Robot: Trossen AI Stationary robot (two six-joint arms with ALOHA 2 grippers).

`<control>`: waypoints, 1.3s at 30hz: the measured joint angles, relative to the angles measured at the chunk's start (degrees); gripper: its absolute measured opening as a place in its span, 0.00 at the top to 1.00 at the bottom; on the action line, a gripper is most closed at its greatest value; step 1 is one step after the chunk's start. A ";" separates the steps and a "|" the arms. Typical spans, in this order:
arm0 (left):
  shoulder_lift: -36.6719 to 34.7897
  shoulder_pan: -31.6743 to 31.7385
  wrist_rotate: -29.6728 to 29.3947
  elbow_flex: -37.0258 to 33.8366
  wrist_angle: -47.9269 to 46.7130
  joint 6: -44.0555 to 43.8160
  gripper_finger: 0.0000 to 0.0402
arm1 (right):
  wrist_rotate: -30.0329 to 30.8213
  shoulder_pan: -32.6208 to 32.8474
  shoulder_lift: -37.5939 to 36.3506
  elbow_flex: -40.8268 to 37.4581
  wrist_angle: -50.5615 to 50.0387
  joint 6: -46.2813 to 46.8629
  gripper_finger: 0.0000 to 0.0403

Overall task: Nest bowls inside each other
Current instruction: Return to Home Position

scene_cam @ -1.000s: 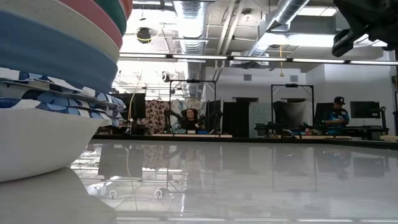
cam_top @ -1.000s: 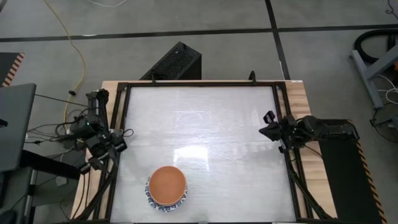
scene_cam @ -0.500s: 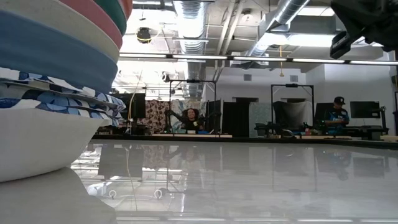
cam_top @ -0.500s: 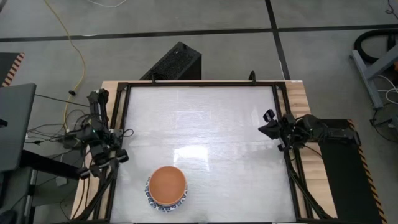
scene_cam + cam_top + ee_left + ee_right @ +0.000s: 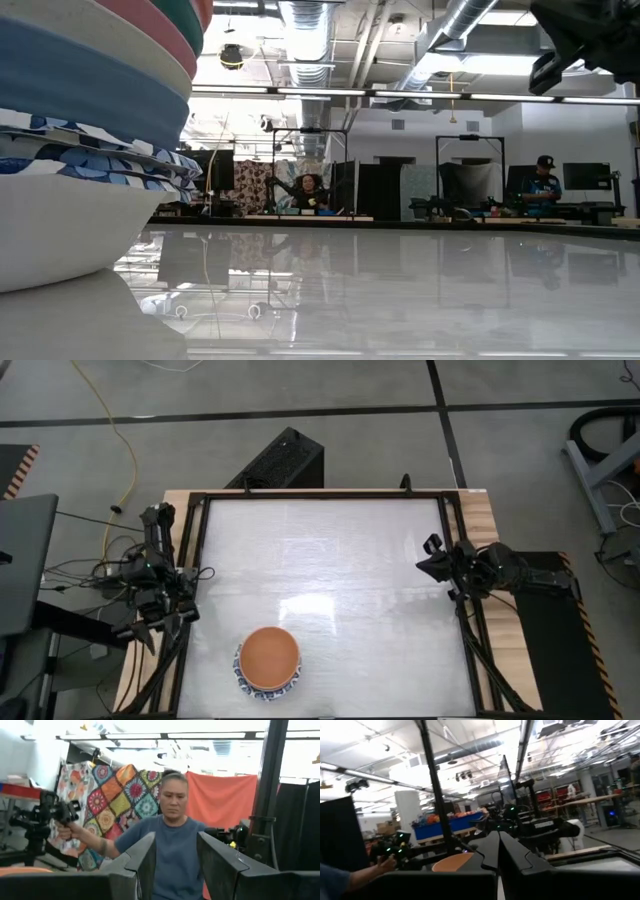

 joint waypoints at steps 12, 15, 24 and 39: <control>0.07 0.00 -1.95 -1.61 -13.21 -4.20 0.68 | -5.67 -0.88 0.00 0.00 -6.34 -3.18 0.94; 0.10 0.00 1.21 -1.61 -17.73 -0.80 0.68 | -5.12 -0.90 0.00 0.00 -13.05 -6.80 0.94; 0.30 -0.02 -1.25 -1.48 -23.99 6.39 0.68 | -3.63 -0.94 1.16 -0.83 -19.12 -15.07 0.94; 0.14 8.54 -27.67 -1.26 -22.95 16.48 0.68 | 3.82 -7.12 1.11 -0.90 -20.38 -15.07 0.94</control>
